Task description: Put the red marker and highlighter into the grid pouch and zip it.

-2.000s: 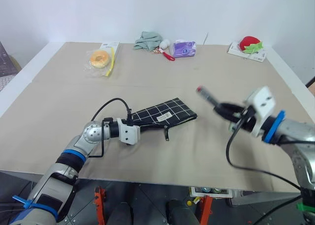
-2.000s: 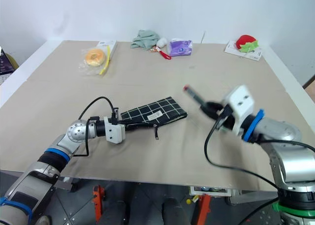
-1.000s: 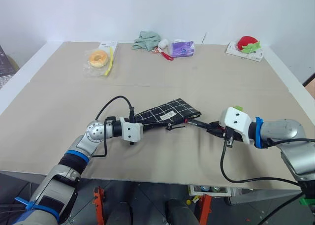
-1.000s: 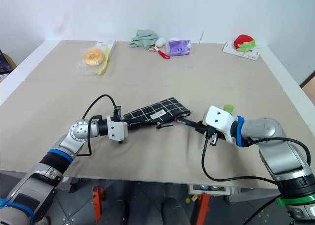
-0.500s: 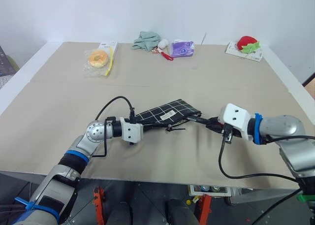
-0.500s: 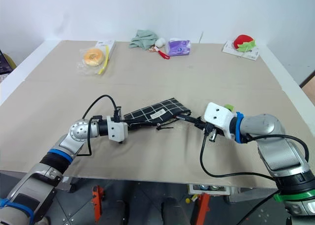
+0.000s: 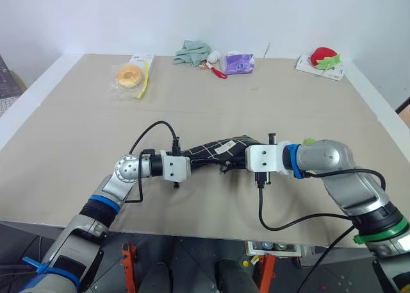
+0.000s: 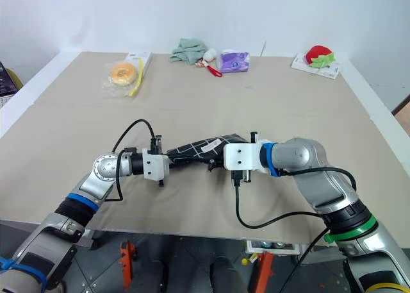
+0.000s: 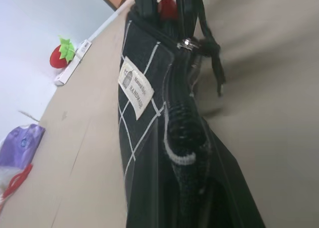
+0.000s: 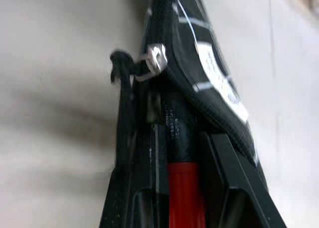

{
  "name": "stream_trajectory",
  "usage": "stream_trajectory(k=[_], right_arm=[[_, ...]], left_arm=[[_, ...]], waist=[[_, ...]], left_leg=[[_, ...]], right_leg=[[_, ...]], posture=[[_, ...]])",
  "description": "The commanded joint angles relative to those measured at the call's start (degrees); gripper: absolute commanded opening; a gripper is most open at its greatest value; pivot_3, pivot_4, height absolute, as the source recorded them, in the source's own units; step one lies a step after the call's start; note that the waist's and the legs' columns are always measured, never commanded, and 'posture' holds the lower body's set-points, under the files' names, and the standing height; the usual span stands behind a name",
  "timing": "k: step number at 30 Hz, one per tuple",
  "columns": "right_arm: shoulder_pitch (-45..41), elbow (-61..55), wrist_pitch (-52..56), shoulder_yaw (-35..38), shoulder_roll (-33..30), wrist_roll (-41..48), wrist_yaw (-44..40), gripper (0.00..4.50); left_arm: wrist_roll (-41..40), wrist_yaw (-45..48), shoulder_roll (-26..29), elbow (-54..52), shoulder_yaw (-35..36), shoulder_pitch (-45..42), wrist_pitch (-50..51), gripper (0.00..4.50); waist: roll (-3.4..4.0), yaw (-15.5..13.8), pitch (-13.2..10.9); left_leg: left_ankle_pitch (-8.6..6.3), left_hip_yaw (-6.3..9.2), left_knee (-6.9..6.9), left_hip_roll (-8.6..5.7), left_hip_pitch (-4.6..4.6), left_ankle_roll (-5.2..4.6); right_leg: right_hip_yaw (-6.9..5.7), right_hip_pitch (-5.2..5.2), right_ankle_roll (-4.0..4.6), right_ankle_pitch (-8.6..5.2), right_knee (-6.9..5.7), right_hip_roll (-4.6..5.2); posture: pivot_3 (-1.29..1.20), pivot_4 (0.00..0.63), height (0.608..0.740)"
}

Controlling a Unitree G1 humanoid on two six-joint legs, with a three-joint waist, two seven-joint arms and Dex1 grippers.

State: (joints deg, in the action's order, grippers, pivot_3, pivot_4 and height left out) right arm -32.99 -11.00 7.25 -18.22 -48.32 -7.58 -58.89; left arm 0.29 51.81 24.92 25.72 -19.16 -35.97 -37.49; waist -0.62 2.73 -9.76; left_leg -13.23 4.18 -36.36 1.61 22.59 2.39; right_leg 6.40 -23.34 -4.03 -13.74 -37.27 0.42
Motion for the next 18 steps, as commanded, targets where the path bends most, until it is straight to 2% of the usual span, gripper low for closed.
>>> stream_trajectory(k=[1, 5, 7, 9, 11, 13, 18], right_arm=[[-1.92, -0.85, -2.89, 0.25, 0.98, 0.22, -1.24, 0.54], [-1.83, -1.49, -1.09, 1.78, 1.18, 1.83, -2.82, 0.54], [-1.57, -2.96, 2.44, 3.07, 0.41, 3.66, -4.57, 1.57], [-1.77, -4.13, 5.6, 5.45, 0.15, 6.29, -5.15, 2.37], [-1.62, -6.26, 10.65, 9.4, -0.09, 10.85, -5.53, 3.52], [-1.01, -8.55, 16.25, 13.43, -0.3, 15.54, -5.42, 4.45], [0.54, -11.6, 30.6, 26.04, 2.88, 24.83, 3.14, 4.45]], left_arm=[[-3.37, 1.08, -0.8, -4.43, 1.28, 0.43, 2.43, 0.0], [-4.39, 1.62, -1.2, -5.83, 1.78, 1.04, 5.24, 0.0], [-4.89, 1.77, -1.35, -6.29, 2.02, 1.35, 6.79, 0.0], [-5.27, 1.8, -1.49, -6.69, 2.31, 1.63, 8.25, 0.0], [-5.42, 1.74, -1.59, -7.02, 2.62, 1.88, 9.54, 0.0], [-5.65, 1.71, -1.68, -7.18, 3.05, 2.18, 10.71, 0.0], [-5.54, 1.29, -1.95, -7.05, 3.94, 2.84, 11.92, 0.0]], waist=[[0.0, 0.0, 0.0], [0.0, 0.0, 0.0], [0.0, 0.0, 0.0], [0.0, 0.0, 0.0], [0.0, -0.01, 0.0], [0.0, -0.02, 0.0], [-0.01, -0.03, 0.0]], left_leg=[[0.0, 0.0, 0.0, 0.0, 0.0, 0.0], [0.0, 0.0, -0.01, 0.01, 0.0, 0.0], [0.0, 0.0, -0.02, 0.01, 0.0, 0.0], [0.0, 0.01, -0.03, 0.01, 0.0, 0.0], [0.0, 0.01, -0.03, 0.01, 0.0, 0.0], [0.0, 0.02, -0.04, 0.01, 0.0, 0.0], [0.0, 0.03, -0.05, 0.01, 0.0, 0.0]], right_leg=[[0.0, 0.0, 0.01, 0.01, 0.0, -0.01], [0.0, 0.0, 0.09, 0.05, -0.01, -0.01], [0.0, 0.01, 0.14, 0.08, -0.01, -0.01], [0.0, 0.0, 0.16, 0.1, -0.01, -0.01], [0.0, 0.0, 0.17, 0.1, -0.02, -0.01], [-0.01, 0.01, 0.23, 0.14, -0.03, -0.01], [-0.02, 0.03, 0.39, 0.23, -0.03, -0.01]], posture=[[0.0, 0.15, 0.734], [0.0, 0.15, 0.734], [0.0, 0.15, 0.734], [0.0, 0.15, 0.734], [0.0, 0.15, 0.734], [0.0, 0.15, 0.734], [0.0, 0.15, 0.734]])
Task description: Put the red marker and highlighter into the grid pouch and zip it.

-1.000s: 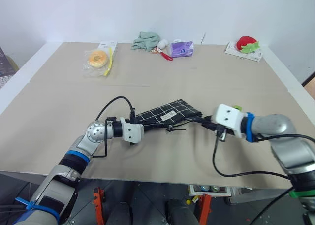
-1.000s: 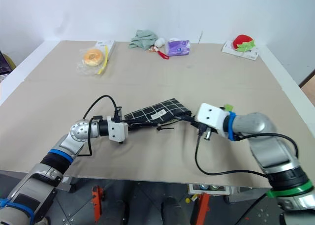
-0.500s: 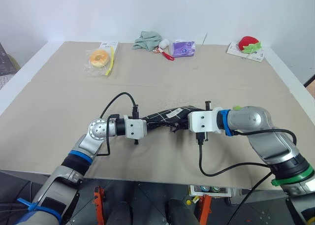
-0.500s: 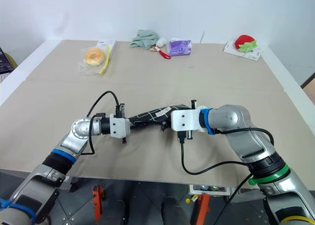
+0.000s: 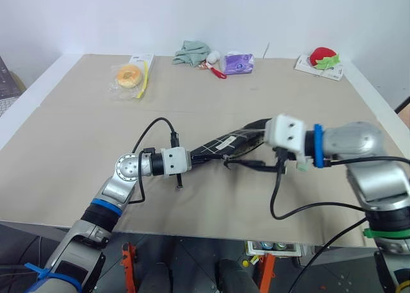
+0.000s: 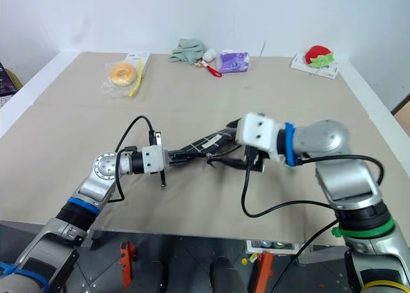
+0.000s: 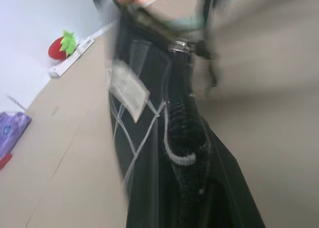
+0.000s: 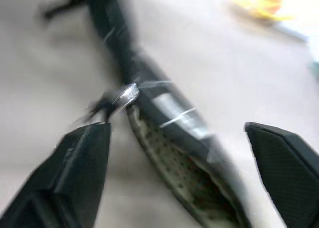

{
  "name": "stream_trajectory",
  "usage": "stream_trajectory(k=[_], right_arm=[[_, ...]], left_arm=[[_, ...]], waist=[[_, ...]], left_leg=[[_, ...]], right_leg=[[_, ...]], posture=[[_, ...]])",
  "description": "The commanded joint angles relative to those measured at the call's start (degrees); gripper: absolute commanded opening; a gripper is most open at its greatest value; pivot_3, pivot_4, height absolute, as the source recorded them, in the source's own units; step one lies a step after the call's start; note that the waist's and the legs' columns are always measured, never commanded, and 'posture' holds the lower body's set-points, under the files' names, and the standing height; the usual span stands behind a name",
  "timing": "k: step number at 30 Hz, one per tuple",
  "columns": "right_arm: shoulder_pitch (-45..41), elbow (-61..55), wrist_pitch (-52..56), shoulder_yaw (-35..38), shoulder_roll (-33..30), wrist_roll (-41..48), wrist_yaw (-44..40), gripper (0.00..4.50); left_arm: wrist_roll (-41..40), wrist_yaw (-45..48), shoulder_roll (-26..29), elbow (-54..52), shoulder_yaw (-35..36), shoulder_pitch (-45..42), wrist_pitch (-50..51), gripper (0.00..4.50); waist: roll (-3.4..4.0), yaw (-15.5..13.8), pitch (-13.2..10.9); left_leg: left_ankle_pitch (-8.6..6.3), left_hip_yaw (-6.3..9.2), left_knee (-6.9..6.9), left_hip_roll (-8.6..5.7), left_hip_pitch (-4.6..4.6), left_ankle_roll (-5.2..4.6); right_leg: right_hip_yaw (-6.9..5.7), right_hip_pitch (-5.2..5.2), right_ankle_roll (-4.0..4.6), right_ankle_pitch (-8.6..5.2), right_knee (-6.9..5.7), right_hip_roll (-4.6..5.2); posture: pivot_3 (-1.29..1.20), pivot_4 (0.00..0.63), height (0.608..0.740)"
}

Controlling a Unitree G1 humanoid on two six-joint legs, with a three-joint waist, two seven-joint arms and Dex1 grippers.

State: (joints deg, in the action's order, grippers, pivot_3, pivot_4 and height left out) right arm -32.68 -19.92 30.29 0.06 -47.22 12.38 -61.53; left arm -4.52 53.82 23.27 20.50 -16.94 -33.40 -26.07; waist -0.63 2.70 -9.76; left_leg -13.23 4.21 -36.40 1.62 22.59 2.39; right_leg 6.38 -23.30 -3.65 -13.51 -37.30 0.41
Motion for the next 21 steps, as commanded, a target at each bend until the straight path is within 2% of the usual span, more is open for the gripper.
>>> stream_trajectory(k=[1, 5, 9, 14, 21], right_arm=[[0.2, -2.7, 9.82, 9.32, 2.72, 4.96, 8.75, 4.45], [0.1, 3.95, 26.35, 16.98, 12.09, -5.82, 35.62, 4.45], [2.05, 1.88, 35.08, 21.89, 22.38, -10.47, 50.02, 4.45], [4.64, 1.92, 34.11, 23.52, 29.61, -13.29, 59.35, 4.45], [5.41, 2.76, 34.24, 22.1, 32.78, -12.51, 62.14, 4.45]], left_arm=[[-0.82, -0.65, -0.24, -2.01, 1.86, 0.43, 0.69, 0.0], [-1.28, -0.28, -0.59, -2.04, 2.18, 0.58, 1.53, 0.0], [-1.16, 0.1, -1.04, -1.5, 2.2, 0.18, 1.52, 0.0], [-1.07, 0.69, -1.34, -1.37, 2.35, 0.04, 1.54, 0.0], [-1.12, 0.93, -1.12, -1.98, 2.66, 0.27, 1.97, 0.0]], waist=[[0.0, -0.01, 0.0], [-0.05, 0.0, 0.02], [0.02, 0.01, 0.02], [0.07, 0.14, 0.04], [0.08, 0.14, 0.05]], left_leg=[[0.0, 0.0, -0.01, 0.0, 0.0, 0.0], [0.03, 0.0, -0.05, 0.02, -0.04, 0.01], [0.16, 0.01, 0.02, 0.01, -0.02, 0.14], [0.15, 0.0, 0.08, 0.0, -0.01, 0.13], [0.16, 0.0, 0.07, 0.0, -0.02, 0.12]], right_leg=[[0.0, 0.0, 0.0, 0.0, 0.0, 0.0], [0.0, 0.0, -0.01, 0.01, -0.04, -0.03], [0.02, -0.08, -0.04, 0.04, -0.14, -0.04], [0.05, -0.13, 0.0, 0.02, -0.19, -0.04], [0.05, -0.11, -0.13, -0.06, -0.18, -0.05]], posture=[[0.0, 0.15, 0.734], [0.0, 0.15, 0.734], [0.0, 0.15, 0.734], [0.0, 0.15, 0.734], [0.0, 0.15, 0.734]])
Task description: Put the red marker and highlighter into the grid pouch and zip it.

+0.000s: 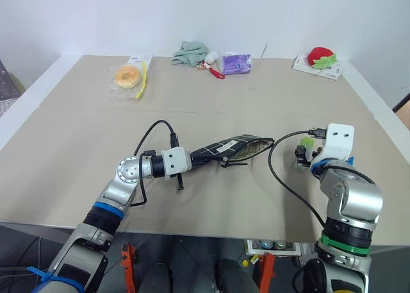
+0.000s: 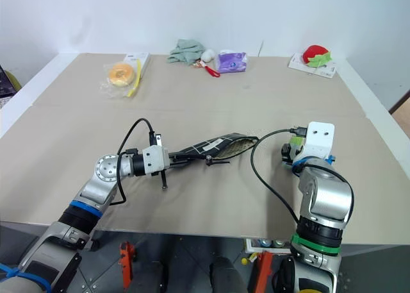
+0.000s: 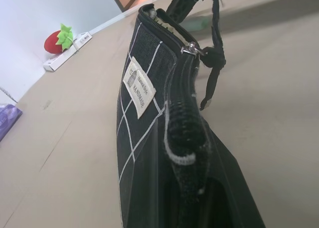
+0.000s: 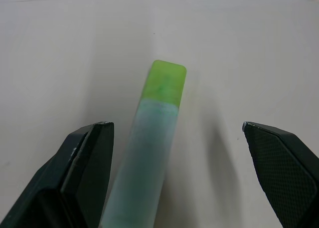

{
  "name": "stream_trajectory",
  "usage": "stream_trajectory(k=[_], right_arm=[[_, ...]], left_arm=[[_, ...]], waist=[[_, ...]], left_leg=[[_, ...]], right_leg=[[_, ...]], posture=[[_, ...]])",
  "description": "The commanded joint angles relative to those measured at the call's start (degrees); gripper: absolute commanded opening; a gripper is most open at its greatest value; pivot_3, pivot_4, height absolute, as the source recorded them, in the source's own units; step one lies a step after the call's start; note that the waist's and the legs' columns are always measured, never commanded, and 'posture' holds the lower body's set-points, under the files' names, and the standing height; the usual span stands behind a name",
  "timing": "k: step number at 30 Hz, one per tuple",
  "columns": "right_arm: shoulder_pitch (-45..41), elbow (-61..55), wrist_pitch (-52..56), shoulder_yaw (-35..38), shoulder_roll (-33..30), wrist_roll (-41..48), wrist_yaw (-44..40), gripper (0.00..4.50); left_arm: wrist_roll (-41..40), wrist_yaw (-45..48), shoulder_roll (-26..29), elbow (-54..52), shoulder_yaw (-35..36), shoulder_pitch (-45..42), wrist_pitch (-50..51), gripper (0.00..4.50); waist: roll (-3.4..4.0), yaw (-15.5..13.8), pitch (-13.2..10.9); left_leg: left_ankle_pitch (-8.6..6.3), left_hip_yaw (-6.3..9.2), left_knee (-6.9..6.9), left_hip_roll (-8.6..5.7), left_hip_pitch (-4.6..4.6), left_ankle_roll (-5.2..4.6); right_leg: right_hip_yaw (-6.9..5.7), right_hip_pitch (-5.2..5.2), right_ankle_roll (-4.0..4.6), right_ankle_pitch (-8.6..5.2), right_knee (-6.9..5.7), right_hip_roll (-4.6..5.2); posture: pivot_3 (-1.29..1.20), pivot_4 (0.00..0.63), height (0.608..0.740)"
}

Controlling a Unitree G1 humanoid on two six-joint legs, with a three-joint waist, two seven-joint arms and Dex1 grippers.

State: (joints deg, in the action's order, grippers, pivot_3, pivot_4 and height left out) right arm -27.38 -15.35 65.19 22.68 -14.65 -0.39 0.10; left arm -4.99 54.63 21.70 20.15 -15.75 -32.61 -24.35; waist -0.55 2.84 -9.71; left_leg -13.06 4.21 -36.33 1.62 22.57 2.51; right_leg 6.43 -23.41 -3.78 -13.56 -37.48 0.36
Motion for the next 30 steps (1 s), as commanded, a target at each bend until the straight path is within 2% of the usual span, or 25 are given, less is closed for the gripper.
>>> stream_trajectory(k=[1, 8, 12, 15, 20, 21, 24, 25, 27, 29, 30], right_arm=[[0.37, -1.7, -0.76, -1.06, 0.3, 0.15, 0.72, 4.45], [2.67, -1.13, 0.53, -4.99, -0.57, 0.09, -0.18, 4.45], [2.99, -0.49, 1.84, -3.9, -0.07, 1.04, -0.3, 4.45], [2.76, 0.07, 1.77, -3.34, -0.5, 1.37, -0.22, 3.65], [3.27, 0.73, 1.66, -3.59, -1.45, 1.87, -0.73, 1.28], [3.27, 0.74, 1.62, -3.5, -1.45, 2.01, -0.73, 1.03], [2.03, 0.58, -0.55, -1.4, -1.51, 3.51, -1.36, 1.04], [1.8, 0.82, -3.25, -1.69, -3.36, 3.99, -3.2, 1.04], [2.0, 0.91, -12.29, -4.59, -10.18, 5.17, -11.57, 1.04], [3.67, -1.33, -27.17, -8.51, -19.46, 6.25, -25.29, 1.04], [3.66, -2.37, -30.16, -7.77, -22.21, 9.27, -30.88, 1.04]], left_arm=[[-0.62, 0.06, 0.5, -1.74, 1.5, -0.39, 0.26, 0.0], [-0.47, -0.39, 0.42, -2.47, 1.57, 0.11, 0.68, 0.0], [-0.39, -0.68, 0.18, -2.77, 1.57, 0.31, 0.8, 0.0], [-0.36, -0.81, 0.05, -2.89, 1.57, 0.34, 0.86, 0.0], [-0.28, -0.93, -0.17, -2.78, 1.56, 0.19, 0.87, 0.0], [-0.27, -0.94, -0.19, -2.75, 1.56, 0.15, 0.87, 0.0], [-0.3, -0.87, -0.16, -2.57, 1.63, 0.04, 0.85, 0.0], [-0.32, -0.83, -0.14, -2.54, 1.66, 0.02, 0.84, 0.0], [-0.39, -0.72, -0.16, -2.41, 1.68, -0.11, 0.86, 0.0], [-0.48, -0.41, -0.17, -2.22, 1.61, -0.27, 0.79, 0.0], [-0.5, -0.21, -0.13, -2.13, 1.57, -0.36, 0.74, 0.0]], waist=[[0.0, 0.0, 0.0], [0.0, 0.03, 0.0], [0.0, 0.02, 0.0], [0.0, 0.02, 0.0], [0.0, -0.08, 0.0], [0.0, -0.07, 0.0], [0.0, -0.06, 0.0], [0.0, -0.06, 0.0], [0.07, -0.05, -0.05], [0.25, -0.06, -0.15], [0.25, 0.05, -0.15]], left_leg=[[0.0, 0.0, 0.0, 0.0, 0.0, 0.0], [0.0, 0.0, 0.0, 0.0, 0.0, 0.0], [0.0, 0.01, 0.01, 0.01, -0.01, 0.0], [0.0, 0.01, 0.0, 0.01, -0.02, 0.0], [0.0, 0.01, 0.0, 0.0, -0.01, 0.0], [0.0, 0.01, 0.0, 0.0, -0.01, 0.0], [0.0, 0.01, 0.0, 0.0, -0.01, 0.0], [0.0, 0.01, 0.0, 0.0, -0.01, 0.0], [0.0, 0.0, 0.0, -0.02, 0.02, 0.0], [0.0, -0.02, -0.02, -0.07, 0.08, 0.0], [0.0, -0.03, -0.01, -0.1, 0.09, 0.0]], right_leg=[[0.0, 0.0, -0.12, -0.07, 0.0, 0.0], [0.0, 0.0, -0.12, -0.07, 0.01, 0.0], [-0.01, 0.01, -0.14, -0.09, 0.01, -0.01], [-0.01, 0.03, -0.14, -0.09, 0.01, -0.01], [-0.01, 0.03, -0.15, -0.09, 0.01, 0.0], [-0.01, 0.04, -0.16, -0.1, 0.02, 0.0], [-0.01, 0.04, -0.16, -0.1, 0.04, 0.0], [-0.01, 0.03, -0.16, -0.1, 0.04, 0.0], [0.0, 0.02, -0.17, -0.09, 0.05, 0.02], [0.03, 0.02, -0.23, -0.1, 0.14, 0.07], [0.05, 0.02, -0.29, -0.12, 0.19, 0.1]], posture=[[0.0, 0.15, 0.734], [0.0, 0.15, 0.734], [0.0, 0.15, 0.734], [0.0, 0.15, 0.734], [0.0, 0.15, 0.734], [0.0, 0.15, 0.734], [0.0, 0.15, 0.734], [0.0, 0.15, 0.734], [0.0, 0.15, 0.734], [0.0, 0.15, 0.734], [0.0, 0.15, 0.734]])
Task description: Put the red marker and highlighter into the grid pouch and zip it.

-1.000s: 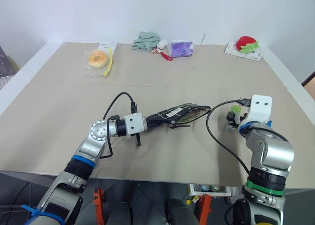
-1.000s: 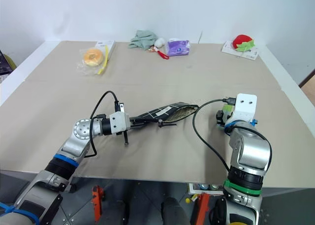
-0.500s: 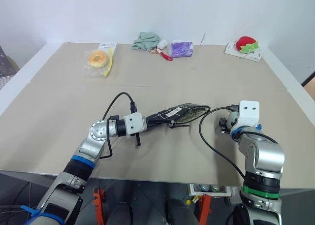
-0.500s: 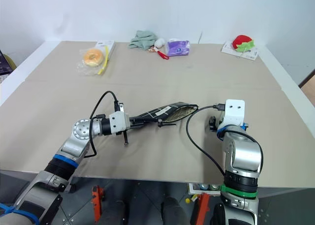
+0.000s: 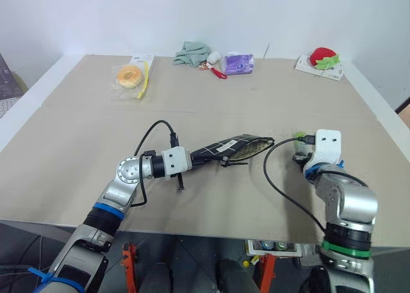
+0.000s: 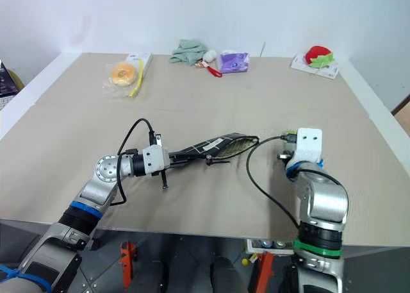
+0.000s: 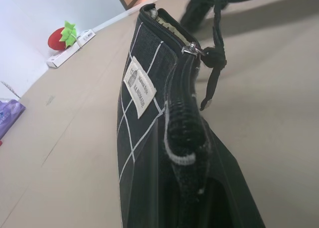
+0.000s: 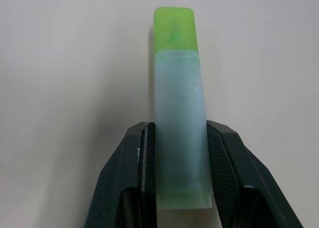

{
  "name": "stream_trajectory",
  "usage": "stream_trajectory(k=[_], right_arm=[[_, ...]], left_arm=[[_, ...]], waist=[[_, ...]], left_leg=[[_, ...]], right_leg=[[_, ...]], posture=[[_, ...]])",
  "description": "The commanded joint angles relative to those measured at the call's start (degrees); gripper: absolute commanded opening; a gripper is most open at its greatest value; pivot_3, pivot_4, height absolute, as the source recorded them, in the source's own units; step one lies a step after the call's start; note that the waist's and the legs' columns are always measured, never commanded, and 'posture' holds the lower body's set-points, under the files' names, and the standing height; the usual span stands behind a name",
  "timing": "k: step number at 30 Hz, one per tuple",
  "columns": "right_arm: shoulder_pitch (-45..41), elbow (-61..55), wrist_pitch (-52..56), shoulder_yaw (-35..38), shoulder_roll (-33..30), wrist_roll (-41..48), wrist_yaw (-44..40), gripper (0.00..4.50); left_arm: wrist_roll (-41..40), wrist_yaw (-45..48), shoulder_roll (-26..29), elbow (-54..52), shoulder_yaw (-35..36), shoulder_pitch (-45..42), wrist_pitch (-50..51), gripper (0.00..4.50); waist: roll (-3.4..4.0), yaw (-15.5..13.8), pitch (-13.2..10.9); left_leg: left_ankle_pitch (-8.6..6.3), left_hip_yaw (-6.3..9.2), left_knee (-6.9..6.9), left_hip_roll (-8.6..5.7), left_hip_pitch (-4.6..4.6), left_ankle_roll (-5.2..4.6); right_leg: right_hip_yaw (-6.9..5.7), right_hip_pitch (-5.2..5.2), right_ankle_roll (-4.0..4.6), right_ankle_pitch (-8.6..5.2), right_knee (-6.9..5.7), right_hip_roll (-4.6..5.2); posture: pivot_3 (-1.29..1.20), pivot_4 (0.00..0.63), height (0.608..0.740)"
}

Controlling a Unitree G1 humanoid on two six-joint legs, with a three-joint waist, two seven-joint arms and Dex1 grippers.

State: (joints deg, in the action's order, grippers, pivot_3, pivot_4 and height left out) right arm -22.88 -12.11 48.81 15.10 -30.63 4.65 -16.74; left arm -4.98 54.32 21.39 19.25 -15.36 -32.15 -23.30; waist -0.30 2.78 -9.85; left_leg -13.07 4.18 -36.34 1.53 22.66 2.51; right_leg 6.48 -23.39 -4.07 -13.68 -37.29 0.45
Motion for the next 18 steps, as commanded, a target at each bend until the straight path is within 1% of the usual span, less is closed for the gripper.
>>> stream_trajectory(k=[1, 2, 4, 6, 7, 10, 12, 18], right_arm=[[-1.03, -6.08, -15.17, 0.99, -8.04, 7.42, -18.08, 1.04], [-0.93, -7.13, -13.81, 2.37, -10.15, 12.07, -23.26, 1.04], [1.65, -9.88, -12.47, 2.54, -16.51, 17.96, -33.75, 1.04], [4.82, -11.97, -10.08, 1.8, -23.23, 21.01, -41.23, 1.04], [5.5, -12.05, -10.45, 1.15, -25.62, 21.13, -43.12, 1.04], [6.74, -11.36, -12.77, -1.92, -31.57, 19.37, -47.2, 1.04], [6.34, -9.51, -15.52, -4.99, -34.04, 16.31, -48.1, 1.04], [2.51, -3.44, -21.23, -11.56, -33.58, 10.16, -46.28, 1.04]], left_arm=[[-0.51, 0.25, 0.24, -1.17, 1.16, -0.88, -0.36, 0.0], [-0.54, 0.4, 0.31, -1.09, 1.2, -0.98, -0.39, 0.0], [-0.53, 0.6, 0.31, -0.59, 1.33, -1.32, -0.55, 0.0], [-0.52, 0.72, 0.25, -0.31, 1.44, -1.65, -0.6, 0.0], [-0.49, 0.75, 0.19, -0.09, 1.47, -1.87, -0.65, 0.0], [-0.35, 0.74, 0.06, 0.39, 1.51, -2.36, -0.92, 0.0], [-0.29, 0.7, 0.09, 0.19, 1.57, -2.31, -0.99, 0.0], [-0.16, 0.57, 0.26, -0.21, 1.62, -1.9, -1.2, 0.0]], waist=[[-0.01, 0.12, 0.0], [-0.02, 0.36, 0.0], [-0.06, 0.57, 0.0], [-0.09, 0.37, 0.0], [-0.13, 0.12, 0.0], [-0.17, 0.04, -0.03], [-0.2, 0.03, -0.04], [-0.27, 0.05, -0.08]], left_leg=[[-0.03, -0.01, 0.03, 0.02, -0.01, -0.05], [-0.08, 0.0, 0.03, 0.05, -0.02, -0.14], [-0.2, 0.02, 0.03, 0.12, -0.06, -0.35], [-0.27, 0.06, 0.02, 0.13, -0.04, -0.46], [-0.28, 0.06, 0.02, 0.13, -0.04, -0.48], [-0.28, 0.02, -0.08, 0.05, 0.01, -0.48], [-0.28, -0.05, -0.17, 0.04, 0.0, -0.47], [-0.23, -0.07, -0.17, 0.07, -0.03, -0.39]], right_leg=[[0.01, 0.01, -0.02, -0.02, 0.02, -0.02], [-0.01, 0.03, -0.03, -0.02, 0.04, -0.06], [-0.02, 0.05, 0.02, -0.09, 0.04, -0.15], [-0.05, 0.06, 0.08, -0.11, 0.03, -0.17], [-0.05, 0.07, 0.08, -0.11, 0.04, -0.17], [-0.03, 0.07, 0.05, -0.13, 0.05, -0.05], [0.02, 0.07, -0.01, -0.11, 0.06, -0.03], [0.01, 0.06, 0.02, -0.01, 0.06, -0.05]], posture=[[0.0, 0.15, 0.734], [0.0, 0.15, 0.734], [0.0, 0.15, 0.734], [0.0, 0.15, 0.734], [0.0, 0.15, 0.734], [0.0, 0.15, 0.734], [0.0, 0.15, 0.734], [0.0, 0.15, 0.734]])
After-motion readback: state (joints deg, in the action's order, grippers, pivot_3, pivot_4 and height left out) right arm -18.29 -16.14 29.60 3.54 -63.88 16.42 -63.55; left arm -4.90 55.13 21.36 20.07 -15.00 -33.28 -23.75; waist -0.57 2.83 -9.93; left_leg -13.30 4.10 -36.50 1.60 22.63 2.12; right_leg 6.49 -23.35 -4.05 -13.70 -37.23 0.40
